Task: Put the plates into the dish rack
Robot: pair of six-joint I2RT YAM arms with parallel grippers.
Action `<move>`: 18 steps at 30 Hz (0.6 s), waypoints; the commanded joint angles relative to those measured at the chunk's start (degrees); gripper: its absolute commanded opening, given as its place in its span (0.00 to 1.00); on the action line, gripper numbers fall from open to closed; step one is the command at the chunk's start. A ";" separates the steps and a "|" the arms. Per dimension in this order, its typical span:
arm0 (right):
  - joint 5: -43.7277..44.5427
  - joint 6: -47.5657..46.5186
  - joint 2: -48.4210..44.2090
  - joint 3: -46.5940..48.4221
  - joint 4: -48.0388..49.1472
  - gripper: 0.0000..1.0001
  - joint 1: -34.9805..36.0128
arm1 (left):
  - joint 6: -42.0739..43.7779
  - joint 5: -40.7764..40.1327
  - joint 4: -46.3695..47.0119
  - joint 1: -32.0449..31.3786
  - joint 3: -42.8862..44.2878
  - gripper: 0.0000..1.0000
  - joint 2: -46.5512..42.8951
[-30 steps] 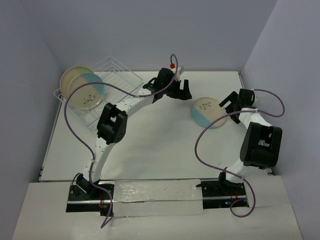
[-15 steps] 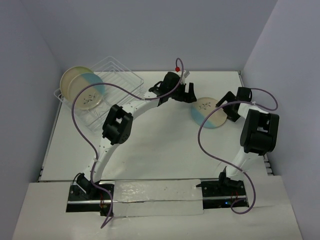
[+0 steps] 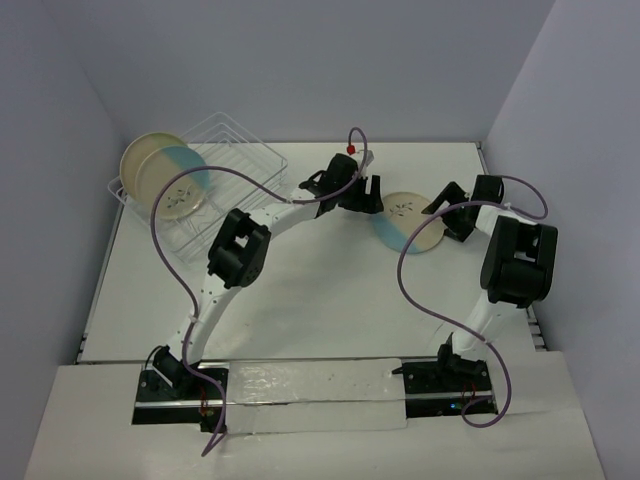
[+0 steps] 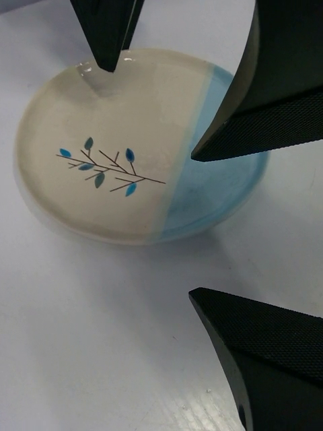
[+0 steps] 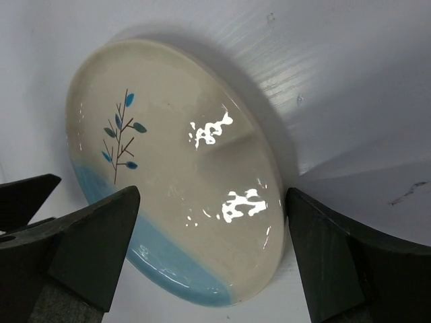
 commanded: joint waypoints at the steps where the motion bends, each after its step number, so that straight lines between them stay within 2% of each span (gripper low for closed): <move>1: -2.75 -2.35 1.33 2.74 2.38 0.96 2.43 | -0.60 -1.48 -0.72 0.18 0.81 0.80 2.45; 12: 1.95 -3.35 2.47 5.00 2.12 0.96 6.01 | -0.81 -5.66 -1.65 1.59 1.06 0.51 3.62; 14: 2.60 -3.20 2.85 5.66 1.82 0.96 6.18 | -0.38 -6.20 -2.37 1.59 1.46 0.48 4.23; 18: 4.83 -2.30 4.09 7.71 -0.11 0.96 6.12 | 1.29 -7.04 -2.87 1.68 1.76 0.32 4.82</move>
